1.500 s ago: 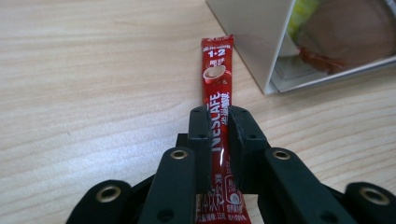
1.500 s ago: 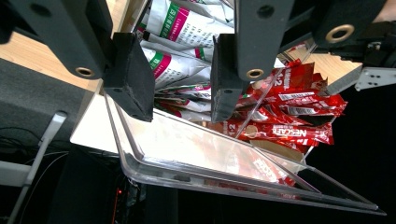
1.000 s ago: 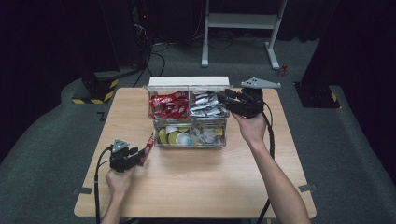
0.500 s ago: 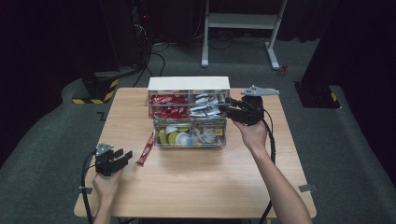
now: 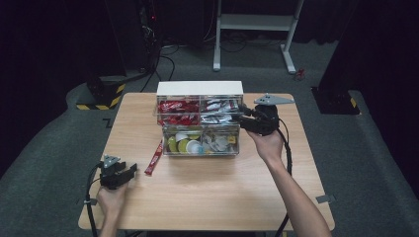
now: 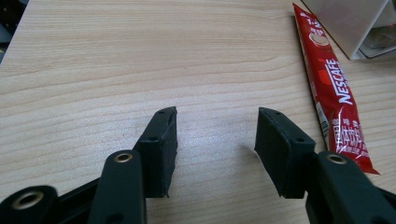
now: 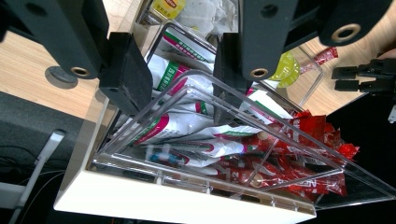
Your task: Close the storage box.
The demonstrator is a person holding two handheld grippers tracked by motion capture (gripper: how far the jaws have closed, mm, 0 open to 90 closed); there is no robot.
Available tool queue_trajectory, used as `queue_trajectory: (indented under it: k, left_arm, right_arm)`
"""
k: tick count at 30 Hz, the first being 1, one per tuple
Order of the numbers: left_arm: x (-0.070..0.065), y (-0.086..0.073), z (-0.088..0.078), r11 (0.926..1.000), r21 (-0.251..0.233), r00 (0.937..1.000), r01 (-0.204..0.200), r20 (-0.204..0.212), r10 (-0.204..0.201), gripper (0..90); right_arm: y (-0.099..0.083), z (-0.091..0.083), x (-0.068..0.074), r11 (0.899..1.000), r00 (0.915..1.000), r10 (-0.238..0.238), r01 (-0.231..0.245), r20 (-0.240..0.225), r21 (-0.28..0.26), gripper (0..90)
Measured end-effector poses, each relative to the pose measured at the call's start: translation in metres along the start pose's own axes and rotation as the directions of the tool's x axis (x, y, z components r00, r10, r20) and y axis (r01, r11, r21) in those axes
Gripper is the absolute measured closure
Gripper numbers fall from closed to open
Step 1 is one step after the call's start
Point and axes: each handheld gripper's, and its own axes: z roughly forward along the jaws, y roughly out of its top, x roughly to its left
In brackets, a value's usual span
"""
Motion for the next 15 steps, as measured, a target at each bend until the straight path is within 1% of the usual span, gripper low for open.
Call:
queue_trajectory:
  k: [1,2,3,5,8,11,12,13,15]
  left_arm:
    - [0.000,0.000,0.000,0.9999,0.002,0.9998,-0.017,-0.005,0.017,47.6]
    - [-0.004,0.000,0.000,0.9995,0.010,0.9994,-0.030,-0.016,0.031,44.7]
    - [-0.004,0.000,0.000,0.9995,0.010,0.9994,-0.030,-0.016,0.031,43.7]
    - [-0.009,0.000,0.002,0.9971,0.021,0.9964,-0.073,-0.042,0.074,41.9]
    - [-0.009,0.000,0.002,0.9974,0.022,0.9969,-0.068,-0.038,0.069,40.6]
    - [-0.009,0.000,0.002,0.9970,0.022,0.9966,-0.075,-0.034,0.075,39.6]
    - [-0.009,0.000,0.002,0.9970,0.022,0.9967,-0.074,-0.032,0.075,38.9]
    - [-0.010,0.000,0.002,0.9970,0.024,0.9966,-0.074,-0.033,0.075,38.4]
    - [-0.010,0.000,0.002,0.9970,0.024,0.9967,-0.074,-0.033,0.075,38.3]
  right_arm:
    - [-0.001,0.000,0.000,1.000,1.0000,0.001,-0.001,0.000,0.000,57.5]
    - [-0.003,-0.001,-0.001,1.000,1.0000,0.008,-0.008,0.001,0.000,57.1]
    - [-0.003,-0.001,-0.001,1.000,1.0000,0.008,-0.008,0.001,0.000,57.1]
    - [-0.005,-0.003,-0.001,1.000,0.9999,0.012,-0.012,-0.002,-0.004,56.6]
    - [-0.006,-0.004,-0.001,1.000,1.0000,0.008,-0.008,-0.004,-0.004,56.5]
    - [-0.008,-0.006,-0.002,1.000,1.0000,0.003,-0.003,-0.006,-0.007,55.9]
    - [-0.009,-0.007,-0.002,1.000,1.0000,0.002,-0.002,0.000,-0.002,55.0]
    - [-0.010,-0.009,-0.002,1.000,0.9998,-0.014,0.014,0.013,0.010,55.0]
    - [-0.012,-0.010,-0.003,1.000,0.9996,-0.017,0.017,0.021,0.015,55.1]
